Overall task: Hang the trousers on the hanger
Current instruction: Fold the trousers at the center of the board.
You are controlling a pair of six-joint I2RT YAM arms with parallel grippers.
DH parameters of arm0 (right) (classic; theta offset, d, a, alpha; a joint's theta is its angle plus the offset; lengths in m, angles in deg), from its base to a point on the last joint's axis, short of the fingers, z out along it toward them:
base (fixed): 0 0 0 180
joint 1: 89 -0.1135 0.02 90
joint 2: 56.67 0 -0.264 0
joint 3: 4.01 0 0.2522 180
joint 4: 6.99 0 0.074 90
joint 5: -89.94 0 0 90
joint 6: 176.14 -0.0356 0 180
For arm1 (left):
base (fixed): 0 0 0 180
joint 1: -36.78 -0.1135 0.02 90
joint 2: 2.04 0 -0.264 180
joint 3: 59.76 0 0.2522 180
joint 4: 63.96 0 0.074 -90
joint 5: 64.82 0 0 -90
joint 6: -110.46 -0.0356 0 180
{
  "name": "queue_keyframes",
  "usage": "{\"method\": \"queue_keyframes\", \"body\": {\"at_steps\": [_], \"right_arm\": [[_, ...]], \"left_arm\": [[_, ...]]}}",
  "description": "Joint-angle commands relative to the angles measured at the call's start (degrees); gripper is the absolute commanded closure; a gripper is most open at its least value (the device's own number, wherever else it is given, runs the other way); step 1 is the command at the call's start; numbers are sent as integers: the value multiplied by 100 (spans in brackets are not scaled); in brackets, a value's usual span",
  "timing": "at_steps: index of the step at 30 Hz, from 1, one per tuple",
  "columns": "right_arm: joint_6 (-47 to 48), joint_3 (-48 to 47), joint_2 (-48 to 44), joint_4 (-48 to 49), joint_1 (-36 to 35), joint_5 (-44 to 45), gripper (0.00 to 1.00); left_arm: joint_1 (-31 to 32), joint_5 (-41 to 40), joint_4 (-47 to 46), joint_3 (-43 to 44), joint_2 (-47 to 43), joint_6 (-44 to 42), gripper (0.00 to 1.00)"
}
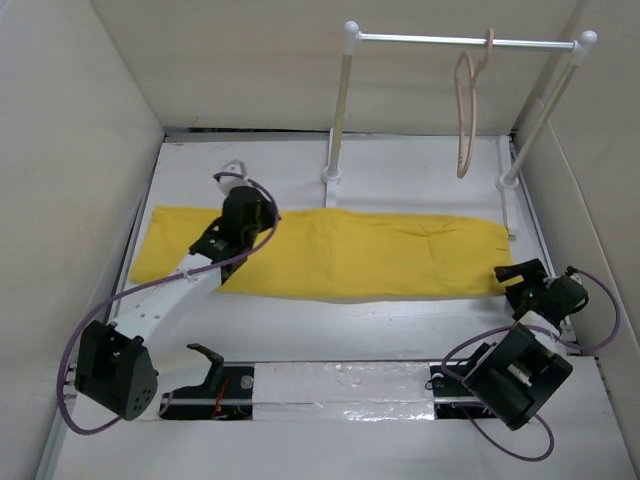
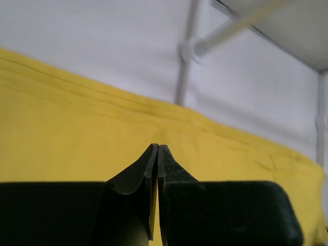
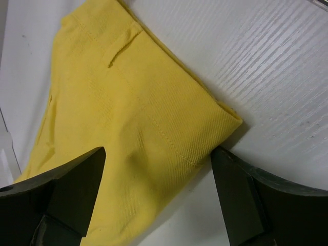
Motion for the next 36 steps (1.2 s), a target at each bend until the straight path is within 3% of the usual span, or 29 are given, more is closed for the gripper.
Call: {"method": "queue_keyframes", "body": {"at_steps": [1, 3, 4, 6, 7, 9, 12, 15, 16, 20, 26, 30, 36], "right_arm": [[-238, -51, 192, 465, 27, 78, 22], [-220, -78, 245, 526, 27, 148, 35], [-246, -17, 227, 665, 27, 148, 50], [-238, 10, 105, 737, -25, 157, 67], [-211, 1, 35, 746, -26, 122, 81], [-141, -25, -350, 737, -445, -53, 98], [-185, -60, -1001, 597, -1192, -72, 100], [-334, -279, -2125, 106, -2544, 234, 100], [-386, -376, -2737, -278, -3384, 454, 100], [-563, -938, -3647, -818, -5336, 1728, 100], [-379, -2517, -3079, -1407, -7344, 2854, 100], [-115, -3355, -2752, -1644, -8837, 4152, 100], [227, -4215, -2866, -1908, -9746, 5262, 100]], "left_arm": [[1099, -384, -438, 30, 115, -16, 100], [1792, -806, -535, -58, 177, -16, 100], [1979, -894, -623, -163, 273, -25, 100], [2252, -1140, -667, -252, 370, -25, 100], [2479, -1228, -711, -330, 466, -16, 100], [2648, -1457, -807, -436, 590, 1, 100], [2710, -1431, -1027, -647, 888, 115, 100], [2772, -1405, -1142, -840, 1170, 326, 100], [2824, -1405, -1177, -937, 1205, 370, 100], [3044, -1624, -1204, -1148, 1416, 572, 100], [3158, -1554, -1256, -1316, 1969, 968, 100], [3333, -1580, -1265, -1210, 2277, 1108, 100], [3808, -1431, -1476, -947, 2804, 1205, 100]]}}
